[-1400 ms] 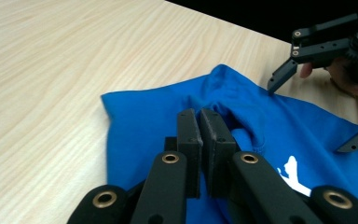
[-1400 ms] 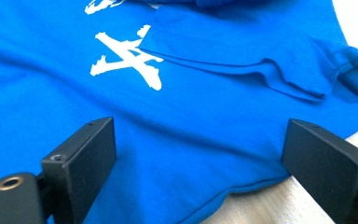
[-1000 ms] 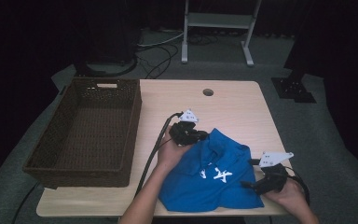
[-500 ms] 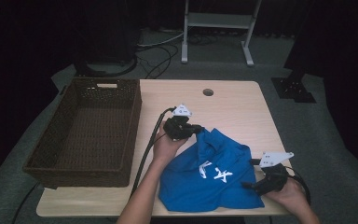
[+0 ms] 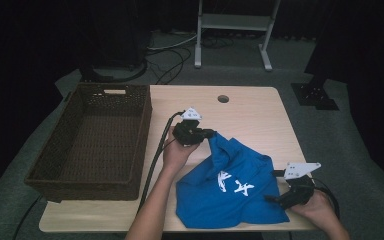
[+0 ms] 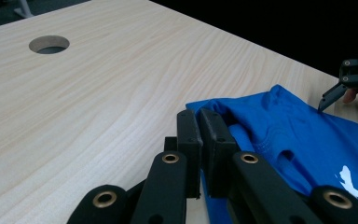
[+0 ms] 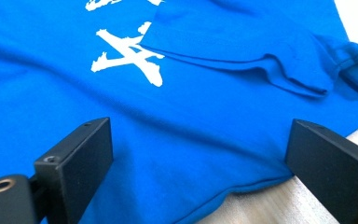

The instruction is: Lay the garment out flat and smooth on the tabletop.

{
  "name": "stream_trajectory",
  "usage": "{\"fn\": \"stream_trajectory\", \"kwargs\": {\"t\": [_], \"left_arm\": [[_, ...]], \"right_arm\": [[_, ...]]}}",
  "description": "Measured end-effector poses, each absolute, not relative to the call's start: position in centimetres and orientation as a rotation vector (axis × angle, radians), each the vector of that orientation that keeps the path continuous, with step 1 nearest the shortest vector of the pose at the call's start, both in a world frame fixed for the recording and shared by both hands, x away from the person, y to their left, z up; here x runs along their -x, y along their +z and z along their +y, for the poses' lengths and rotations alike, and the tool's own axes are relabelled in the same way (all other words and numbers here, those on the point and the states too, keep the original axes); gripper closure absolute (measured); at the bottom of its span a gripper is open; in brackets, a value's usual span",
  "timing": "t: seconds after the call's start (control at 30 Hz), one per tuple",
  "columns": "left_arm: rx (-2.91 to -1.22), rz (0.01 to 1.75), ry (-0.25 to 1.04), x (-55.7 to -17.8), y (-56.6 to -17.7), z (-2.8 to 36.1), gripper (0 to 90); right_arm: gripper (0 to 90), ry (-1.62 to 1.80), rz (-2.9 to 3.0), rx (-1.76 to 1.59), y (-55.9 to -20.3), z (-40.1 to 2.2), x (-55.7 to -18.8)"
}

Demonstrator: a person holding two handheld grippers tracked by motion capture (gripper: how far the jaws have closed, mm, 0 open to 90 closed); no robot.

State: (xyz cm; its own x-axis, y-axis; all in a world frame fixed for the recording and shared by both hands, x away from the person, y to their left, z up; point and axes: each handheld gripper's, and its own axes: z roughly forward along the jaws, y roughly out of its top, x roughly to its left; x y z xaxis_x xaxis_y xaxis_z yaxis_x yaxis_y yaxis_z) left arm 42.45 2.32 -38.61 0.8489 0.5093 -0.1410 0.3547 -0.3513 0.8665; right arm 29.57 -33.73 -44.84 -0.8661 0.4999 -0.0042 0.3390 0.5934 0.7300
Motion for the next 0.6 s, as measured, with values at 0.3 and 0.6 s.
{"fn": "stream_trajectory", "kwargs": {"t": [0.3, 0.6], "left_arm": [[-1.947, 0.66, 0.189, -43.5, -38.5, 2.7, 86.7], [-1.927, 0.679, 0.208, -44.4, -38.0, 3.3, 86.6]], "right_arm": [[7.0, 1.13, 2.611, -0.699, -44.8, -33.7, -29.6], [7.0, 1.13, 2.61, -0.699, -44.8, -33.7, -29.6]]}}
